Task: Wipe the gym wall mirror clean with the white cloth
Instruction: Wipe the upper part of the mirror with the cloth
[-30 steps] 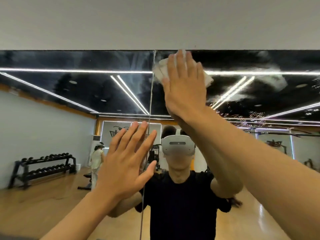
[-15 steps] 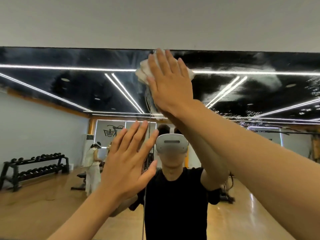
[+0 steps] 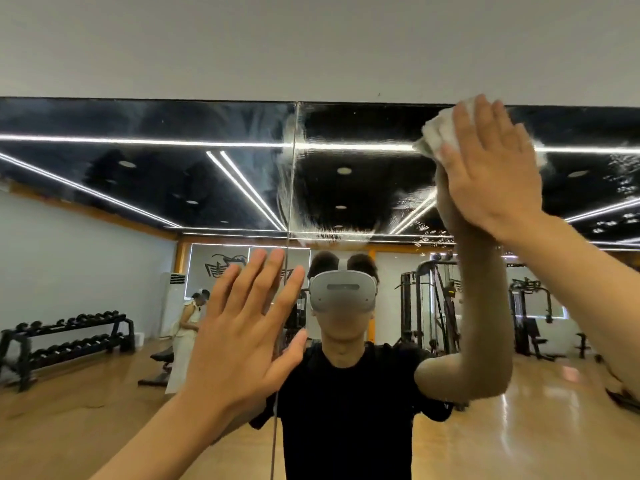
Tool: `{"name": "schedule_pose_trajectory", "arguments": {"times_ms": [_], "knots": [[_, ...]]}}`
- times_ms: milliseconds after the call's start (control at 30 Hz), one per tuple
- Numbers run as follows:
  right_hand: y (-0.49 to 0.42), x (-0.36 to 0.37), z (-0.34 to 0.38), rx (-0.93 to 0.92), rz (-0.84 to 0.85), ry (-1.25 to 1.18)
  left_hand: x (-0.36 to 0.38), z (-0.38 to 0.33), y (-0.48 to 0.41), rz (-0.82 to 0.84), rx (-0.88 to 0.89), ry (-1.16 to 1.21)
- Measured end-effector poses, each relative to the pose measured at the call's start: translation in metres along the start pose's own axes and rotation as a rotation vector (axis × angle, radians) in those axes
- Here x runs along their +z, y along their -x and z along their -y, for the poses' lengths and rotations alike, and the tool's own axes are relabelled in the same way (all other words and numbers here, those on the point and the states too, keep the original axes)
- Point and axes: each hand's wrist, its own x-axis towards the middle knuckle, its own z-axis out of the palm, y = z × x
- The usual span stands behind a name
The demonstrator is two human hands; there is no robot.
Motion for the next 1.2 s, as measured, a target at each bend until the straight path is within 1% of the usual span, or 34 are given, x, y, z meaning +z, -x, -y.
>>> {"name": "schedule_pose_trajectory", "arguments": {"times_ms": [67,100,200,233,300,333,467,533,600,667,700,767,800,833,900,1000,1100,1133,1200], "knots": [[0.0,0.004,0.024,0.061,-0.017,-0.023,0.001,-0.001,-0.001,0.01,-0.001,0.013],[-0.004,0.009,0.046,0.048,-0.03,-0.036,0.0,-0.001,-0.001,0.013,0.003,0.013],[-0.022,0.027,0.126,-0.066,-0.052,-0.066,0.0,0.003,-0.001,0.02,0.01,0.002],[-0.028,0.03,0.145,-0.052,-0.045,-0.067,-0.001,0.004,0.0,0.026,0.011,0.001],[-0.037,0.035,0.159,-0.018,-0.048,-0.07,-0.002,0.005,0.0,0.036,0.015,0.014],[-0.037,0.036,0.156,-0.03,-0.05,-0.068,-0.002,0.005,0.0,0.037,0.013,0.023],[-0.028,0.029,0.122,-0.181,-0.006,-0.057,-0.003,0.007,0.001,0.026,0.024,0.007],[-0.024,0.023,0.093,-0.181,0.002,-0.048,-0.002,0.007,0.002,0.018,0.043,-0.005],[-0.021,0.016,0.056,-0.103,-0.025,-0.028,-0.002,0.005,0.001,0.014,0.032,-0.005],[-0.019,0.015,0.028,0.031,-0.03,-0.021,-0.001,0.001,0.0,0.012,0.011,-0.008],[-0.018,0.016,0.026,0.109,-0.035,-0.025,-0.001,0.0,0.0,0.013,0.007,-0.01],[-0.019,0.021,0.05,0.218,-0.075,-0.038,-0.002,0.0,0.0,0.019,0.003,-0.011],[-0.019,0.023,0.071,0.203,-0.081,-0.054,-0.003,0.001,0.0,0.021,0.002,-0.01],[-0.018,0.026,0.094,0.128,-0.067,-0.072,-0.003,0.001,0.0,0.023,0.005,-0.009],[-0.012,0.031,0.136,-0.089,-0.007,-0.098,-0.003,0.003,0.0,0.02,0.016,-0.007],[-0.007,0.036,0.165,-0.293,0.043,-0.057,-0.003,0.006,0.0,0.014,0.028,-0.004],[-0.014,0.03,0.141,-0.456,0.062,-0.055,-0.003,0.01,0.0,0.006,0.047,-0.016],[-0.016,0.026,0.123,-0.466,0.061,-0.062,-0.003,0.011,0.0,0.001,0.054,-0.02],[-0.019,0.017,0.078,-0.389,0.045,-0.058,-0.002,0.01,0.001,-0.005,0.061,-0.028]]}}
